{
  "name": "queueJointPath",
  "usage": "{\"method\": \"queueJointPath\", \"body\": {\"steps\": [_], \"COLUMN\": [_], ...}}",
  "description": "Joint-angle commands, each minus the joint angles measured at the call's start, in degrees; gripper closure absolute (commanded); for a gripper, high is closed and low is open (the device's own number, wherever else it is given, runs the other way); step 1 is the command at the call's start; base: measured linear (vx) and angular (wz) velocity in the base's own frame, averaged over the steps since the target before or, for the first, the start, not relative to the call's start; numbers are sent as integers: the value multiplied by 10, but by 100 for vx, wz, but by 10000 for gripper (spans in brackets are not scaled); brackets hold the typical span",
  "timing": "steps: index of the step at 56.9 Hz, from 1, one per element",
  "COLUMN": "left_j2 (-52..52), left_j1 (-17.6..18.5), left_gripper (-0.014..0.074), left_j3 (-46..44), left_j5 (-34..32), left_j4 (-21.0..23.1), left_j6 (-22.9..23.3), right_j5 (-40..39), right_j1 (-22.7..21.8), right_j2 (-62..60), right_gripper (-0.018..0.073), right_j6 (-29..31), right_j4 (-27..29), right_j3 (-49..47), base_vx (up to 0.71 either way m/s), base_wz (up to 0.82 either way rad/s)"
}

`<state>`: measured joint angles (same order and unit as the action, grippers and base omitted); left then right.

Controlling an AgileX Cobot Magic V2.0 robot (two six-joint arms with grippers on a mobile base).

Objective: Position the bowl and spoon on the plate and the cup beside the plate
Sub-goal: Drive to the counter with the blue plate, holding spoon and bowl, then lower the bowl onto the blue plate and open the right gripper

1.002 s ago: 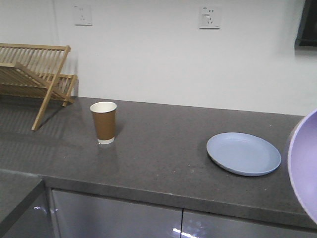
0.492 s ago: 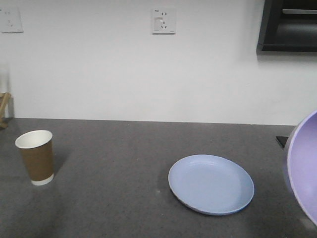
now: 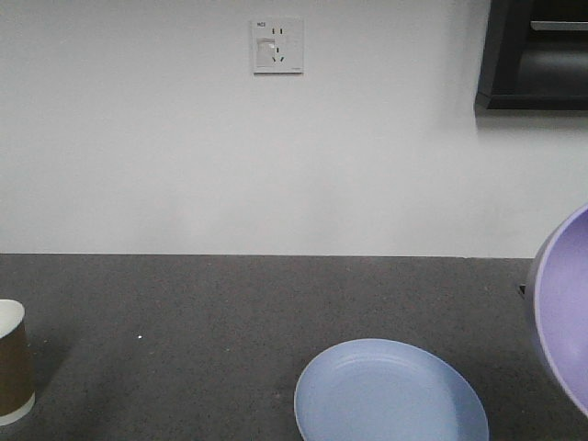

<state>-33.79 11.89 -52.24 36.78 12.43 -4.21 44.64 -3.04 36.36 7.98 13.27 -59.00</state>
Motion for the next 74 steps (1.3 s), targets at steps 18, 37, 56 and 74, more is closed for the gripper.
{"method": "queueJointPath", "body": {"steps": [18, 37, 56, 74], "left_j2": [-1, -1, -1, -1], "left_j1": [5, 5, 5, 5], "left_gripper": [599, 599, 599, 599], "left_j3": [-15, -15, -15, -15], "left_j5": [-47, -47, -53, -39], "left_j4": [11, 11, 12, 17], "left_j6": [2, 2, 2, 2], "right_j5": [-50, -50, -53, 0], "right_j1": [-2, -2, -2, 65], "right_j2": [5, 5, 5, 157], "right_gripper": [568, 568, 568, 568], "right_j6": [6, 6, 4, 37], "right_j4": [4, 4, 10, 55], "right_j3": [-17, -17, -17, -18], "base_vx": [10, 0, 0, 0], "base_wz": [4, 0, 0, 0]}}
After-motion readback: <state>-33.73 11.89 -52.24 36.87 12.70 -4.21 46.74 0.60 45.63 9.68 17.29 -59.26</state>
